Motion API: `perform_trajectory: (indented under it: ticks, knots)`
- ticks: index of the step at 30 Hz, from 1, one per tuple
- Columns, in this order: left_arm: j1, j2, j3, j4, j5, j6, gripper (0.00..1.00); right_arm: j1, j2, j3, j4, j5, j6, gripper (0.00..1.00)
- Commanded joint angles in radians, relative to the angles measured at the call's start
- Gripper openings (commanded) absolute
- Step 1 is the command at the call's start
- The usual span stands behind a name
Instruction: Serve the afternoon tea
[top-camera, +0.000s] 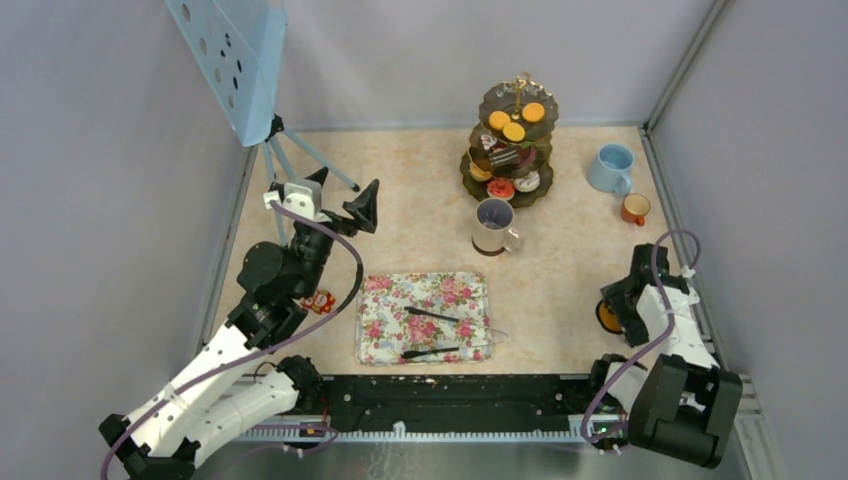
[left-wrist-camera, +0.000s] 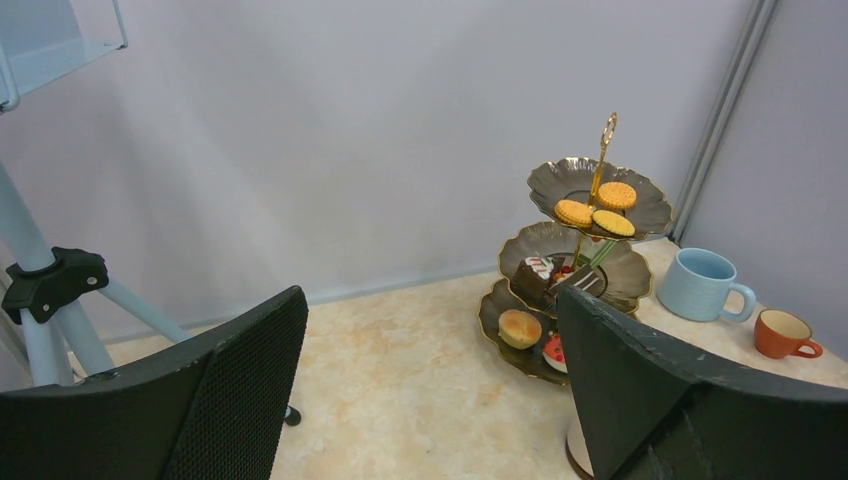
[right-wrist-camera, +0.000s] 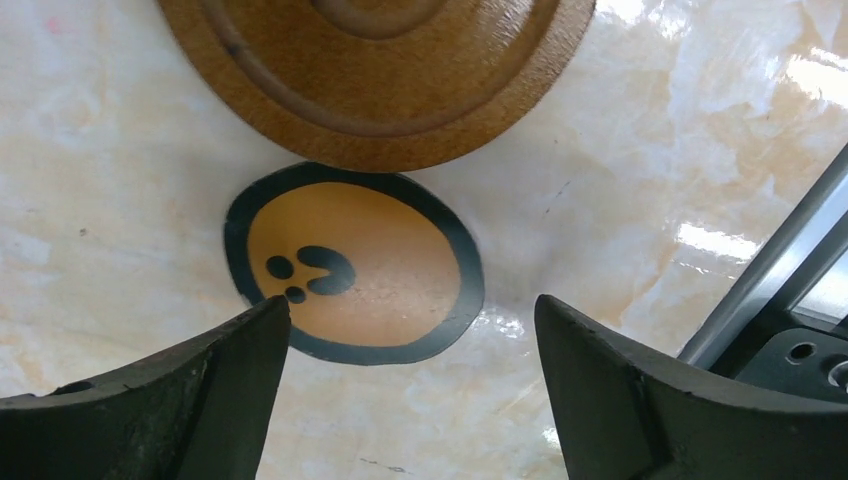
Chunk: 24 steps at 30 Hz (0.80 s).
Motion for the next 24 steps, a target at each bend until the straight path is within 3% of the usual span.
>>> perform_trajectory:
  ticks: [1, 7, 15, 18, 24]
  knots:
    - [-0.006, -0.008, -0.003, 0.046, 0.001, 0.0, 0.99, -0.05, -0.022, -0.067, 0.064, -0.026, 0.024, 0.9]
    - [-0.009, 0.003, -0.005, 0.05, -0.003, 0.006, 0.99, -0.029, -0.003, -0.15, 0.307, -0.249, -0.004, 0.91]
    - [-0.009, 0.011, -0.005, 0.051, -0.004, 0.012, 0.99, 0.24, 0.16, -0.035, 0.543, -0.443, 0.134, 0.89]
    - [-0.009, 0.008, -0.004, 0.051, -0.001, 0.012, 0.99, 0.251, 0.152, 0.002, 0.57, -0.41, 0.101, 0.89]
    - [-0.009, -0.002, -0.005, 0.051, -0.002, 0.01, 0.99, 0.192, 0.175, 0.123, 0.361, -0.201, -0.074, 0.91]
